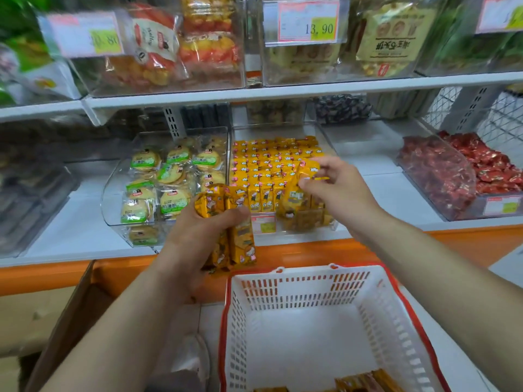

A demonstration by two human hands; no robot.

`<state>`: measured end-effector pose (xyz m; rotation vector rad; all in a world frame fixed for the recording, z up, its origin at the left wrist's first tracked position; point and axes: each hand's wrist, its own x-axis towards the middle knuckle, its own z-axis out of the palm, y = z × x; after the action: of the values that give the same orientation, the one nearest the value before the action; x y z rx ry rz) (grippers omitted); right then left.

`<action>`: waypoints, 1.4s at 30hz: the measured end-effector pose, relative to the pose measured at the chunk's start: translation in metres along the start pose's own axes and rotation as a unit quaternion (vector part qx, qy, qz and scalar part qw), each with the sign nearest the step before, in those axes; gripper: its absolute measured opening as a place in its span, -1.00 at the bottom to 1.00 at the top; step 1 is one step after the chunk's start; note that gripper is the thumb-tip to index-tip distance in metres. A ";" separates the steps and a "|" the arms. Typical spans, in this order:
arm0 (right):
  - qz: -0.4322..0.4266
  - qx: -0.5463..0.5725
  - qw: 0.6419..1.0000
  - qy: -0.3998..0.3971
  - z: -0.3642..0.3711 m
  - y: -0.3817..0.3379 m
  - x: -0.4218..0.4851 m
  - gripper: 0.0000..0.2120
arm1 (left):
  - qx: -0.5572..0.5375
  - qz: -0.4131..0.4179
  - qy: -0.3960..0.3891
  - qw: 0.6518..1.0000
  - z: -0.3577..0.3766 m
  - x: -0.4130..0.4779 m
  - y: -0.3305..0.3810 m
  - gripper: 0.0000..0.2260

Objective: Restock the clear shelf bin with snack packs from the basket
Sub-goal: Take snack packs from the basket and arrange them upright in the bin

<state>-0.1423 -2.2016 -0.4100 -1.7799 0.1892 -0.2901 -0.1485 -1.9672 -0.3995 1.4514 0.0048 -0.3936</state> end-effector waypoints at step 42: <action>0.103 0.168 0.967 -0.162 -0.015 0.008 -0.068 -0.45 | -0.055 -0.021 -0.066 0.996 0.063 0.005 -0.022 -0.59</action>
<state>-0.2111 -2.1986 -0.4204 -1.4326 0.0826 0.1163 -0.1647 -2.0310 -0.4130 1.3160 -0.0481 -0.5162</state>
